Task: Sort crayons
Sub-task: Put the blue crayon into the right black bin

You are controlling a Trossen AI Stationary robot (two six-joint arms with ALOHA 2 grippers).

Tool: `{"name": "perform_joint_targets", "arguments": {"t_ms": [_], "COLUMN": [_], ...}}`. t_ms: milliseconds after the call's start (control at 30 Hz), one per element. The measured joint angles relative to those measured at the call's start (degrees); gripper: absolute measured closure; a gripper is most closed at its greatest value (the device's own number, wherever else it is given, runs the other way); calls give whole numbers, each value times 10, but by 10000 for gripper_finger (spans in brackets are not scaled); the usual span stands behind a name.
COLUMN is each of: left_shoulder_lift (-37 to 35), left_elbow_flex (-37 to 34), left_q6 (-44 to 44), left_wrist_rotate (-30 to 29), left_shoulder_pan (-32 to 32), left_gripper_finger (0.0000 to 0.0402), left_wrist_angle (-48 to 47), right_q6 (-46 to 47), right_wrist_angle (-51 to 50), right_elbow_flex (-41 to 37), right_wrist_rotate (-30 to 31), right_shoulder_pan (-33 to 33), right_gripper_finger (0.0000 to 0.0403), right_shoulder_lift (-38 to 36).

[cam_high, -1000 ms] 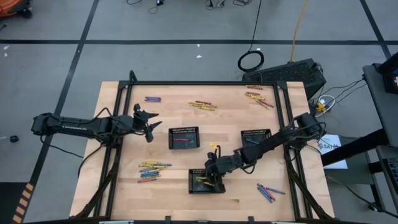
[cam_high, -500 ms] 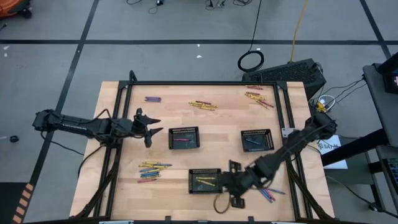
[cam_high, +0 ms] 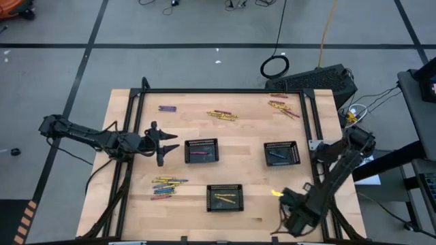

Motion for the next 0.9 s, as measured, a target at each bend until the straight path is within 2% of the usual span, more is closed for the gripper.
{"name": "perform_joint_targets", "arguments": {"t_ms": [67, 267, 367, 467, 700, 900], "left_shoulder_lift": [0, 0, 0, 0, 0, 0], "left_elbow_flex": [0, 0, 0, 0, 0, 0], "left_q6": [0, 1, 1, 1, 1, 1], "left_wrist_rotate": [-2, -3, -5, -7, -7, -17], "left_shoulder_pan": [-4, -12, -15, -18, -22, -22], "left_gripper_finger": [220, 220, 220, 220, 220, 220], "left_wrist_angle": [-1, -2, -2, -3, -5, -5], "right_q6": [30, 88, 77, 28, -67, -69], "right_wrist_angle": [6, 100, 136, 158, 217, 227], "right_elbow_flex": [-16, -88, -133, -170, -200, -200], "right_wrist_rotate": [-40, -50, -48, -50, -47, -46], "right_shoulder_pan": [19, 56, 60, 60, 60, 60], "right_gripper_finger": [350, 303, 274, 259, 274, 285], "right_shoulder_lift": [-8, -50, -68, -65, -64, -64]}}
